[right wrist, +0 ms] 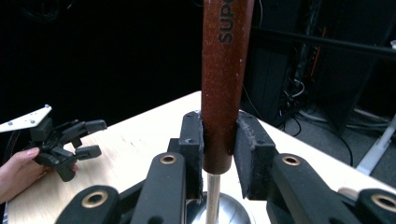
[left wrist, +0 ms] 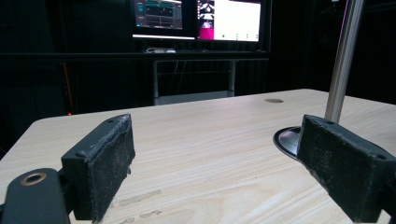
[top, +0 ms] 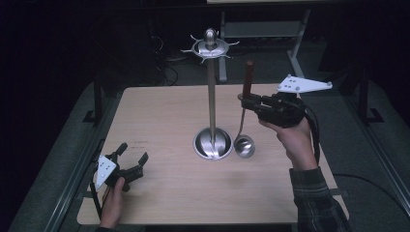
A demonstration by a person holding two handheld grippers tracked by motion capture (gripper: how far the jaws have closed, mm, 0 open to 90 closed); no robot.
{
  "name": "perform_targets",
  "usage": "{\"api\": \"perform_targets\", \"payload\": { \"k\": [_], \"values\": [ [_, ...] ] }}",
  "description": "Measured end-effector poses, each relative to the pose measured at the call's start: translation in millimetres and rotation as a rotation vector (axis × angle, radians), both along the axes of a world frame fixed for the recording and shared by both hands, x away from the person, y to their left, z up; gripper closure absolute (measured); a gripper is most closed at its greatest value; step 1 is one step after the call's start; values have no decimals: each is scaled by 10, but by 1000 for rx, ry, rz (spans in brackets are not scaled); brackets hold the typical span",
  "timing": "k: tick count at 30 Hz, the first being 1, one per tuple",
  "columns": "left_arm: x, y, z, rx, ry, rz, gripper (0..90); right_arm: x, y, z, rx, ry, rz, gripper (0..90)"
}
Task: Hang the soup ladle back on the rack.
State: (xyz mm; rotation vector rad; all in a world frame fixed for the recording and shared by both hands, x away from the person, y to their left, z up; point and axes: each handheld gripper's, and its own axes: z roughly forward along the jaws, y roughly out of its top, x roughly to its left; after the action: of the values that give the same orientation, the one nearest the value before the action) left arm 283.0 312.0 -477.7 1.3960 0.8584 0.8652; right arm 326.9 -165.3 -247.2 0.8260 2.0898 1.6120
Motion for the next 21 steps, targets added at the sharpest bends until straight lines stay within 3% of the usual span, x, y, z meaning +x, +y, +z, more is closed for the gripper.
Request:
{"api": "perform_targets", "payload": {
  "k": [10,21],
  "values": [
    [0,1,0,0,0,-3,106,95,167,169,-18,-25,22,733],
    [0,2,0,-1,0,-7,106,229,261,171,-18,0,34,733]
  ]
}}
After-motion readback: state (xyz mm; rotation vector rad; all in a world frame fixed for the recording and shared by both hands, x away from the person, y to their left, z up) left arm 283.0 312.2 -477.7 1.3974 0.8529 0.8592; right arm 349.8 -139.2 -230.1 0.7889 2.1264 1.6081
